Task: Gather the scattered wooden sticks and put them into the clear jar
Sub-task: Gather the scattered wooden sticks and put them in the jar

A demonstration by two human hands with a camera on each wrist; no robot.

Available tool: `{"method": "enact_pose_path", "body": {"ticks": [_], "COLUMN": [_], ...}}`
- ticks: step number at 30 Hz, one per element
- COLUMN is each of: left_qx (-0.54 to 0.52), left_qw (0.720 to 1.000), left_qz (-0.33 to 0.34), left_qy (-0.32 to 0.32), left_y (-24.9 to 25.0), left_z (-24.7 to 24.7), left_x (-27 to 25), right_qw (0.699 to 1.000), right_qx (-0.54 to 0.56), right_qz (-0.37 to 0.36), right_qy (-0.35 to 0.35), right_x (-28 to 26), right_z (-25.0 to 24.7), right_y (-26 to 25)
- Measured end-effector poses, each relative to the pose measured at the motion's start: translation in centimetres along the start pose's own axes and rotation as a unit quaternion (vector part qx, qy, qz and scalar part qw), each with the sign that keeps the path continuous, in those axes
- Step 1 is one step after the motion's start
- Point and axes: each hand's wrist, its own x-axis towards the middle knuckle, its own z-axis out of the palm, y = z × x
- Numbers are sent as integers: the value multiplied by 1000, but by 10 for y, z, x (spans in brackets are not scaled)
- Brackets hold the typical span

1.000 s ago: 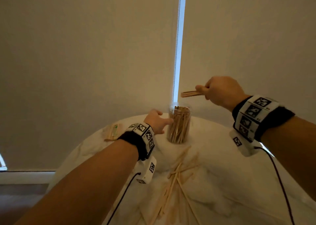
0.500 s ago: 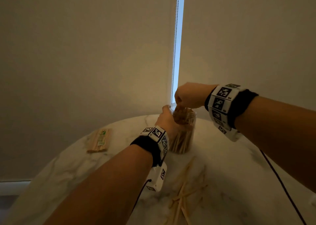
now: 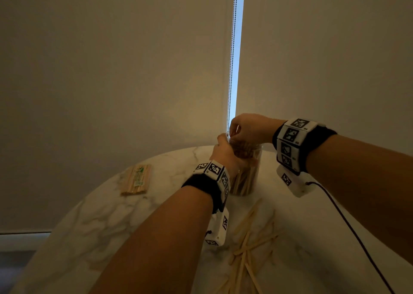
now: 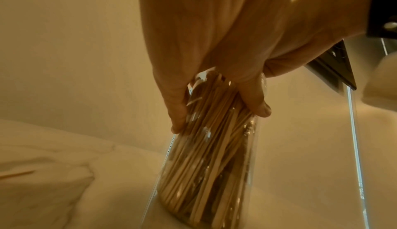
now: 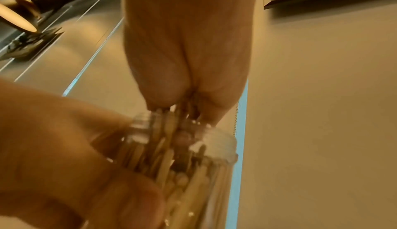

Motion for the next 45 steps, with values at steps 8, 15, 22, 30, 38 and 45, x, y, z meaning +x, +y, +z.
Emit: {"method": "enact_pose_path", "body": {"ticks": [8,15,22,30,38,45], "left_qx": [-35,-48,-35,-38,-32,76], "left_qw": [999,999,999,999,999,995], "left_qz": [7,15,7,1,-3,-35], "left_qy": [5,-1,2,-1,-4,-61], "left_y": [-8,-10,-11,-10,-5,12], "left_z": [4,2,3,2,0,-24], "left_x": [6,4,4,3,0,-22], "right_qw": [989,997,984,971,993,976], "right_qx": [143,38,97,207,107,201], "right_qz": [31,45,47,35,14,-40], "right_qy": [-22,-50,141,111,57,77], "right_x": [-13,-28,-11,-9,-19,-94], "right_z": [-21,-36,-4,-3,-8,0], "right_y": [11,15,11,9,-3,-22]}}
